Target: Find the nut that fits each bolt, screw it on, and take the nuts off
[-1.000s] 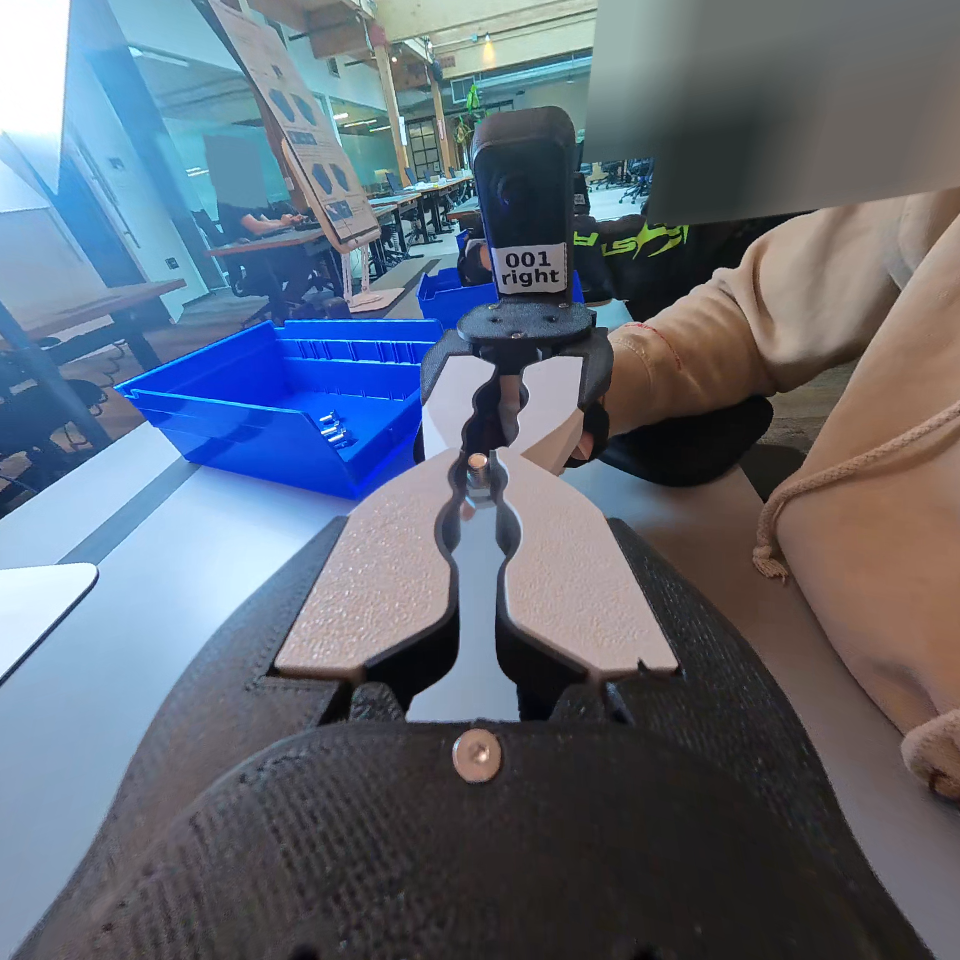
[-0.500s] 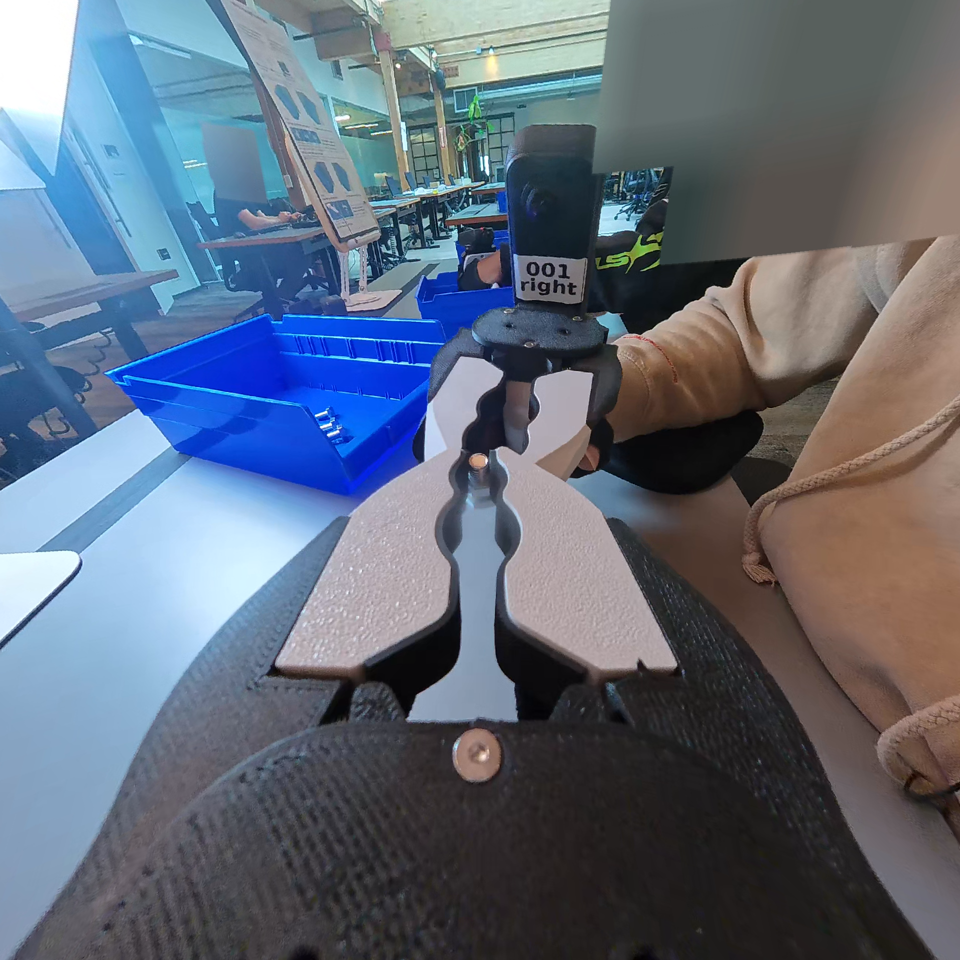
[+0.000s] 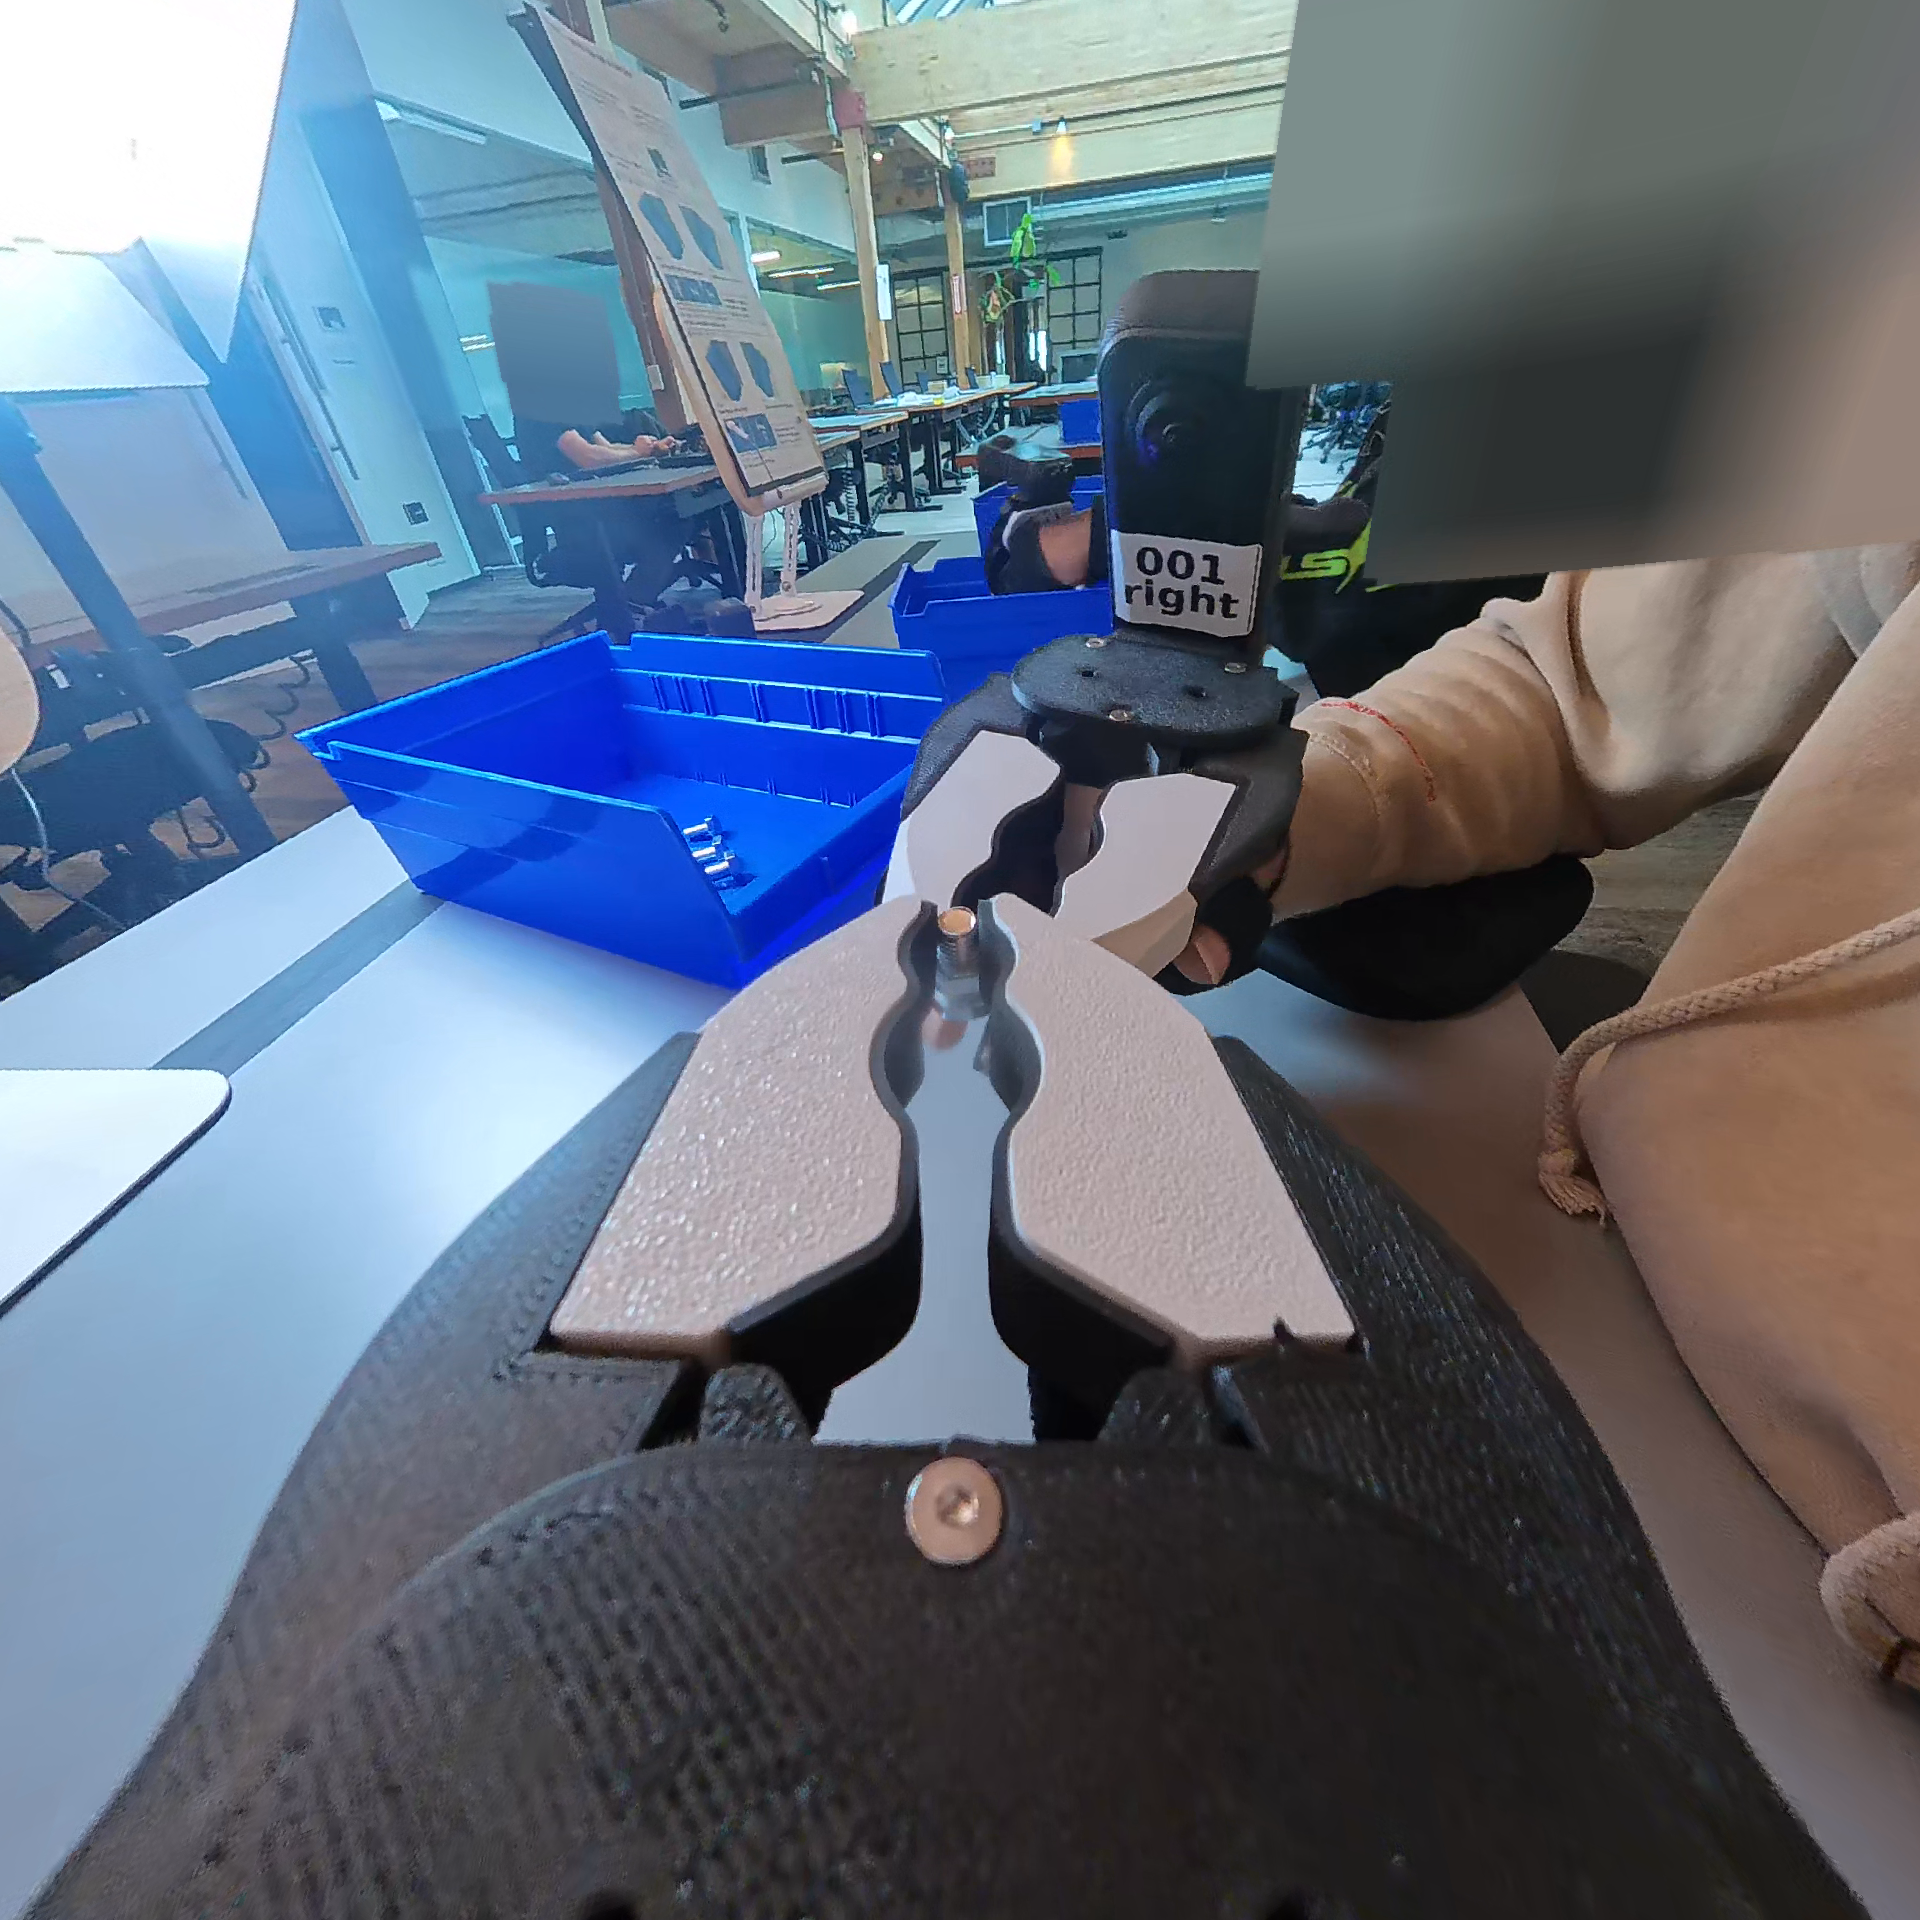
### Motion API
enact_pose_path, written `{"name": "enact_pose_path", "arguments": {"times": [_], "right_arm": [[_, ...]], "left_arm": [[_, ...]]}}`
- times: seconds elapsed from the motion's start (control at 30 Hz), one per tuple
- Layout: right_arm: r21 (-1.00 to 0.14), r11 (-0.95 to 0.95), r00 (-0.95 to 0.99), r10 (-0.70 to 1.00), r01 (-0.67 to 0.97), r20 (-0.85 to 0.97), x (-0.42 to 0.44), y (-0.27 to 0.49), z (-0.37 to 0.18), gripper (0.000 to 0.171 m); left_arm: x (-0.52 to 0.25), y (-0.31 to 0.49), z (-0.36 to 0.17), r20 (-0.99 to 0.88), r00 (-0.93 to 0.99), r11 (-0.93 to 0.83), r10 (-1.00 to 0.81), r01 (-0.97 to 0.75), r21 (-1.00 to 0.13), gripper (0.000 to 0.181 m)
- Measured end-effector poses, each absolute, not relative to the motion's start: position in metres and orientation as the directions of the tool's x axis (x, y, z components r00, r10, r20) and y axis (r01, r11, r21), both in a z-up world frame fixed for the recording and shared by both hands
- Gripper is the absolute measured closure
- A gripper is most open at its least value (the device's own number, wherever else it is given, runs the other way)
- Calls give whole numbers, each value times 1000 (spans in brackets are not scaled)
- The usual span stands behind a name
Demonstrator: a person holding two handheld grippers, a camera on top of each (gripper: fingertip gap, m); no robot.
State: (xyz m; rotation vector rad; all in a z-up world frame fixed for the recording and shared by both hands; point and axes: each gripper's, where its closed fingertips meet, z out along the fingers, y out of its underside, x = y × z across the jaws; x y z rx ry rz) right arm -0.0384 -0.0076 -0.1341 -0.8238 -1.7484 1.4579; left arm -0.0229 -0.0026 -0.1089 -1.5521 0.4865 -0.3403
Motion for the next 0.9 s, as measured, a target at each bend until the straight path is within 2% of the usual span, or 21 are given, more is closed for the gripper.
{"name": "enact_pose_path", "arguments": {"times": [0.2, 0.3, 0.4, 0.6, 0.63, 0.67, 0.9], "right_arm": [[-991, 130, -538, 837, 19, 100, -37, -7, -129, 157], [-995, 93, -570, 820, 36, 56, -34, -8, -129, 157], [-998, 41, -608, 794, 49, 2, -31, -10, -128, 157], [-996, -31, -614, 785, 81, -75, -32, -4, -126, 157], [-995, -52, -589, 803, 84, -92, -34, 3, -124, 157], [-994, -61, -562, 821, 88, -101, -37, 12, -124, 157], [-993, -62, -591, 799, 105, -112, -35, 3, -127, 157]], "left_arm": [[-22, -2, -104, -63, 865, 27, -497, -58, -998, 174], [-23, -3, -102, -22, 861, 13, -508, -18, -1000, 152], [-21, -3, -107, 5, 850, -16, -527, -4, -1000, 145], [-12, -8, -111, 24, 817, -54, -577, -9, -998, 150], [-9, -14, -109, 26, 785, -50, -619, -6, -999, 170], [-9, -18, -104, 35, 773, -32, -633, 19, -999, 171], [-22, -3, -109, 75, 835, -50, -544, 57, -997, 149]]}}
